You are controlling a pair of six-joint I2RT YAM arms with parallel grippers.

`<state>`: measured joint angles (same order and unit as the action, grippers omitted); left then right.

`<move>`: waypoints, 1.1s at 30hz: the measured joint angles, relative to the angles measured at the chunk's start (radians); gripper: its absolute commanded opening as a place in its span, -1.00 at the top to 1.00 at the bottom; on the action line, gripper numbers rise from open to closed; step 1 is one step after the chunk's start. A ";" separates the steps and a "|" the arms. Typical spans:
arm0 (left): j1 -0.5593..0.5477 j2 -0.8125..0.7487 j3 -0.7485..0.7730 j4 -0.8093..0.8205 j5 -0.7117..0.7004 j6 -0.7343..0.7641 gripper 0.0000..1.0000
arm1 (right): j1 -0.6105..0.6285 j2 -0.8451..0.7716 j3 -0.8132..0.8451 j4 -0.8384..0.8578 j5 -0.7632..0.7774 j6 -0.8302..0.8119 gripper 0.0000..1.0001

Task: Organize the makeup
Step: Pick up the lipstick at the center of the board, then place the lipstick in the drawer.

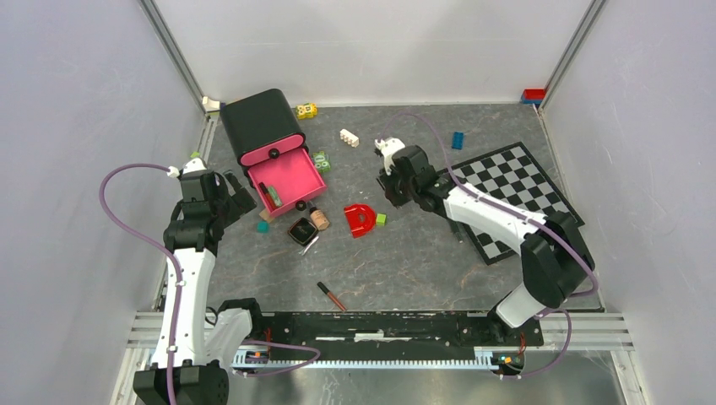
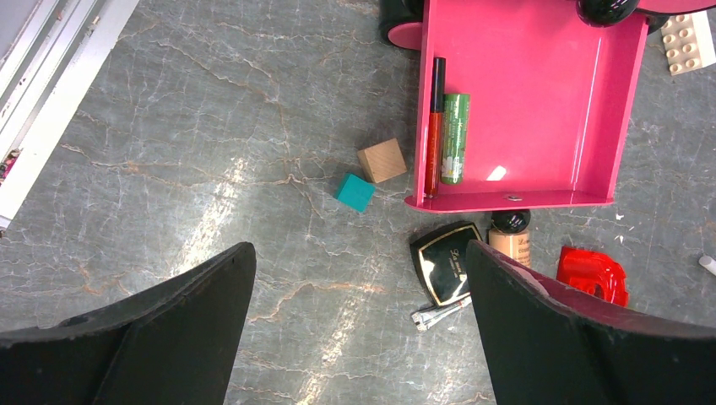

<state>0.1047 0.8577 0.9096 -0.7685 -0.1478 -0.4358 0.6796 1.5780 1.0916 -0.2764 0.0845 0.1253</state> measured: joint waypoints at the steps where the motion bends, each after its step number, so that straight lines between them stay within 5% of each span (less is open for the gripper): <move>1: 0.000 0.000 0.000 0.000 0.000 0.000 -1.00 | 0.000 0.005 0.023 0.005 -0.019 0.011 1.00; 13: 0.000 -0.003 0.000 0.000 -0.003 0.000 -1.00 | 0.059 0.235 0.350 0.166 -0.180 0.229 1.00; 33: 0.000 -0.014 0.000 0.000 0.001 0.000 -1.00 | 0.214 0.548 0.628 0.291 -0.056 0.349 1.00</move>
<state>0.1047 0.8433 0.9096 -0.7685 -0.1471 -0.4358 0.8932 2.1258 1.7195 0.0151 0.0284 0.4747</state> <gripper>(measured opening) 0.997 0.207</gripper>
